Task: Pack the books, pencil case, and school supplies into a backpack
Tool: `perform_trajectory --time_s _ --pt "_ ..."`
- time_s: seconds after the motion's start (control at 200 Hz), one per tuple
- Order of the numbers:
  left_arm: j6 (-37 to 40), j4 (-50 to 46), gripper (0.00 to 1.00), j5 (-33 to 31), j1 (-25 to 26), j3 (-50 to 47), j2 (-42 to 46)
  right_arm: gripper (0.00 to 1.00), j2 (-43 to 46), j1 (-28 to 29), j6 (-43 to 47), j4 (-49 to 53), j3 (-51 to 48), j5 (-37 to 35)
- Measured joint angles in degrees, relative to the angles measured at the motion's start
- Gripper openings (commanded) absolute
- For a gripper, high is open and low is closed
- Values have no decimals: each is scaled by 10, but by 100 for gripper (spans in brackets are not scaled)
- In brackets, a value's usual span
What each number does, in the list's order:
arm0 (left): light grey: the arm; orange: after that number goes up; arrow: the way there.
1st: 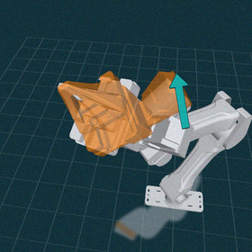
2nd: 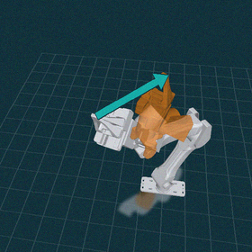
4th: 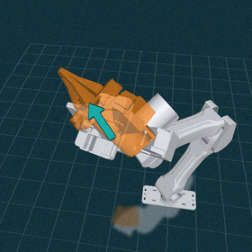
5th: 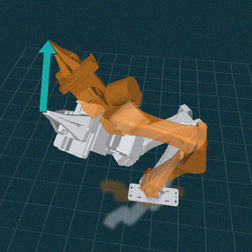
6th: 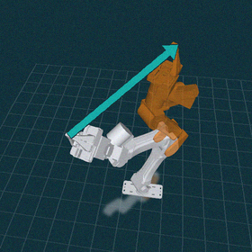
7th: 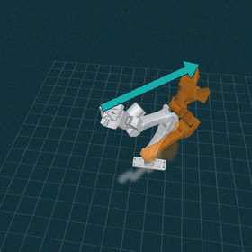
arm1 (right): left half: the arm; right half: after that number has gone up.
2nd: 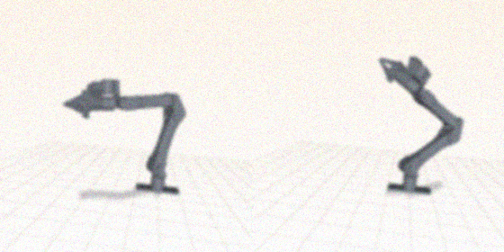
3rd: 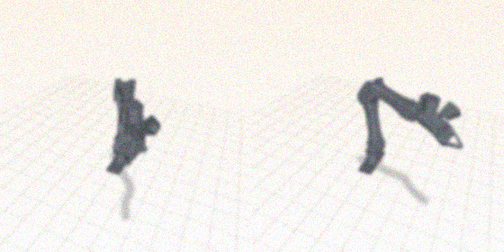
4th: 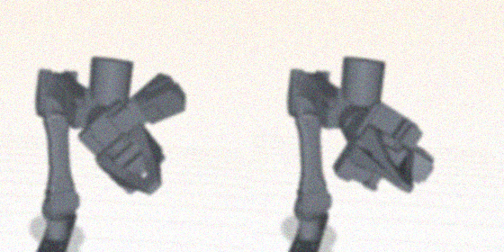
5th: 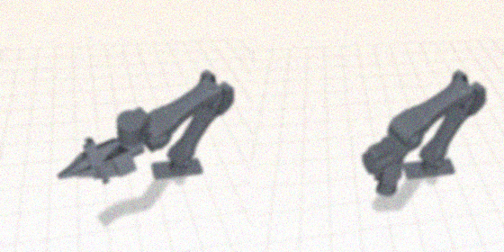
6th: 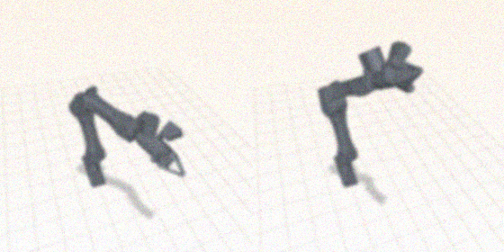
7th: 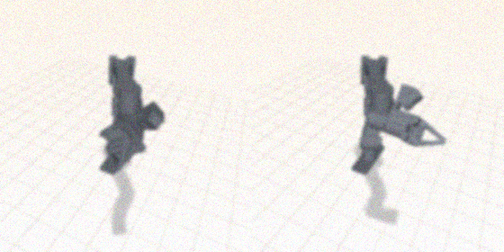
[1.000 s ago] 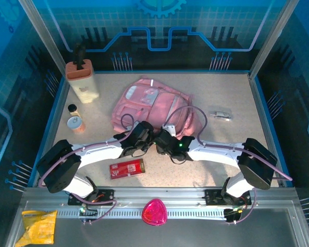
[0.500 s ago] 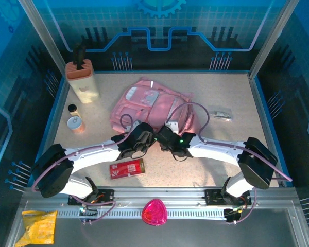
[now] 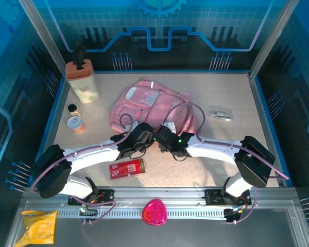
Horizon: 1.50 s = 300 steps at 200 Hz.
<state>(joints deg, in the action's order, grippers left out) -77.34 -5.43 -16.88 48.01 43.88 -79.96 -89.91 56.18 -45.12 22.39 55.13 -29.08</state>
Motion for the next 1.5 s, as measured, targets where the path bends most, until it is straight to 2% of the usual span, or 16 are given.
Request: perform_trajectory --time_s 0.215,0.315,0.435,0.54,0.72,0.825,0.925,1.076,1.226,1.301,1.361,1.461,1.501 --pt "11 -6 0 -5 0 4 0 4 -2 1 32 1 4 -3" --pt "15 -8 0 -5 -2 7 1 0 3 2 31 9 5 -6" --pt "24 -12 0 5 -19 5 21 0 36 2 35 9 -19 -9" --pt "30 -14 0 33 -56 -11 54 0 89 -3 41 15 -61 -11" --pt "55 -16 0 90 -109 -28 68 0 162 -67 41 10 -114 11" --pt "73 -17 0 126 -137 -28 67 0 189 -75 42 18 -124 12" --pt "85 -16 0 150 -161 -26 56 0 195 -61 36 27 -126 11" --pt "91 -16 0 167 -169 0 2 0 184 -13 5 46 -140 6" --pt "129 -42 0 174 -189 78 -79 0 135 46 -25 46 -125 8" --pt "146 -39 0 182 -202 108 -106 0 100 57 -29 38 -102 13" --pt "157 -31 13 184 -208 111 -107 0 77 60 -29 33 -84 21" --pt "158 -10 43 182 -209 78 -73 0 59 65 -29 29 -70 28" --pt "153 1 48 182 -208 49 -43 0 58 67 -29 25 -70 29"
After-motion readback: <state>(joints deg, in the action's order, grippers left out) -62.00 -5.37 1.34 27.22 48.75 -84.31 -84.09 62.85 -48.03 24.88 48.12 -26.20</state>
